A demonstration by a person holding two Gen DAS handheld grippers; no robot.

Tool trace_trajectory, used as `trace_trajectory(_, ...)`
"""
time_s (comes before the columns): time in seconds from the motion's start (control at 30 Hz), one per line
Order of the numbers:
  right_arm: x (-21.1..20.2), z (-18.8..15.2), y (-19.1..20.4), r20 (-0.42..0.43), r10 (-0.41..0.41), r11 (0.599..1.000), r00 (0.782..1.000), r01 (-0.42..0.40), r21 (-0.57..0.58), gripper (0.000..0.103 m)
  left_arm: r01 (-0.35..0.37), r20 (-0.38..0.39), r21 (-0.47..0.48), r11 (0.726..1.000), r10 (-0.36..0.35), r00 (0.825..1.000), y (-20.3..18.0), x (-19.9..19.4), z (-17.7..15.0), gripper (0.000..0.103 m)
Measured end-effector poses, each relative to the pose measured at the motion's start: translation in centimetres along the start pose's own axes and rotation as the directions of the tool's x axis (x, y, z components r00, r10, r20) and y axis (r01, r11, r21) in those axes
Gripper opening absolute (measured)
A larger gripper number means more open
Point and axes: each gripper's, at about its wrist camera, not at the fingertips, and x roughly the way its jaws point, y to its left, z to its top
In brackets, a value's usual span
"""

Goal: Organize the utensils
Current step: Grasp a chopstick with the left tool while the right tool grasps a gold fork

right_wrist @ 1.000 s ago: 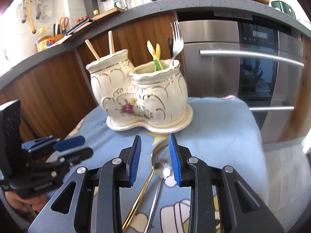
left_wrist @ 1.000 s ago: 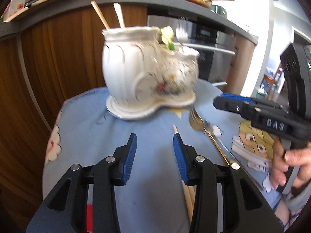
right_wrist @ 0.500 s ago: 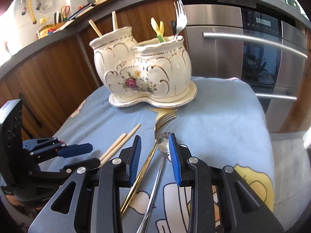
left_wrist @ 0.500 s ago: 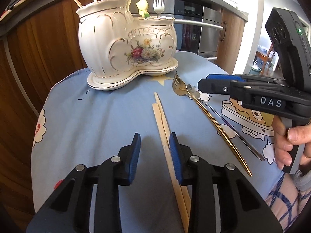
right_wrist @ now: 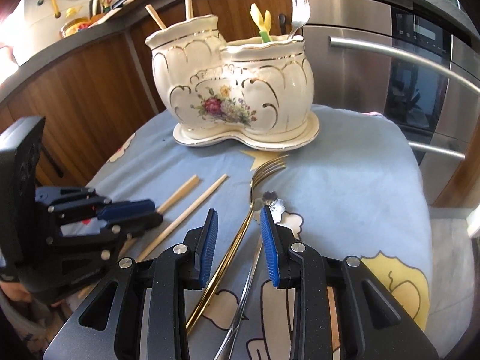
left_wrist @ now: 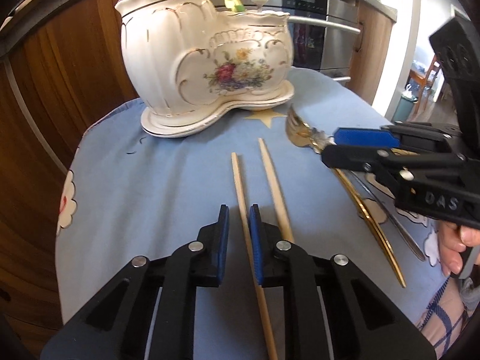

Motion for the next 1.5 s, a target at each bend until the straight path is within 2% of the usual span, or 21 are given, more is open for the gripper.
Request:
trace_trajectory(0.2, 0.5, -0.1, 0.6, -0.033, -0.015, 0.999, 0.999, 0.014, -0.029, 0.023, -0.025, -0.029, -0.033, 0.999, 0.024, 0.999, 2.0, 0.6, 0.8, 0.012)
trace_trajectory(0.5, 1.5, -0.2, 1.4, -0.099, -0.058, 0.996, 0.993, 0.051, -0.07, 0.018, 0.007, -0.077, -0.029, 1.0, -0.009, 0.997, 3.6, 0.1, 0.2, 0.012)
trace_trajectory(0.83, 0.4, -1.9, 3.5, -0.153, 0.01, 0.981, 0.988, -0.04, -0.19, 0.017, 0.053, -0.124, 0.006, 0.999, -0.052, 0.991, 4.2, -0.9, -0.9, 0.012)
trace_trajectory(0.97, 0.3, -1.6, 4.6, -0.234, -0.01, 0.958, 0.972, -0.058, -0.281, 0.017, 0.076, -0.179, 0.069, 0.995, -0.063, 0.982, 3.6, -1.0, -0.7, 0.013)
trace_trajectory(1.03, 0.7, -0.9, 4.8, -0.291, -0.029, 0.947, 0.956, -0.067, -0.314, 0.017, 0.086, -0.207, 0.093, 0.992, -0.065, 0.976, 3.4, -0.9, -0.5, 0.013)
trace_trajectory(1.17, 1.8, 0.4, 4.7, -0.385, -0.025, 0.94, 0.923, -0.109, -0.324, 0.018, 0.122, -0.266, 0.109, 0.987, -0.09, 0.96, 3.7, -0.5, 0.0, 0.013)
trace_trajectory(1.23, 2.3, 1.0, 4.4, -0.399, -0.016, 0.943, 0.917, -0.119, -0.312, 0.018, 0.142, -0.282, 0.108, 0.984, -0.107, 0.953, 4.0, -0.4, 0.3, 0.013)
trace_trajectory(1.37, 2.5, 1.3, 4.3, -0.379, -0.01, 0.948, 0.925, -0.112, -0.298, 0.016, 0.164, -0.287, 0.093, 0.982, -0.131, 0.949, 4.4, -0.2, 0.3, 0.013)
trace_trajectory(1.5, 2.1, 1.1, 4.4, -0.354, 0.004, 0.954, 0.935, -0.11, -0.278, 0.012, 0.146, -0.279, 0.118, 0.982, -0.109, 0.954, 4.2, -0.5, -0.2, 0.008)
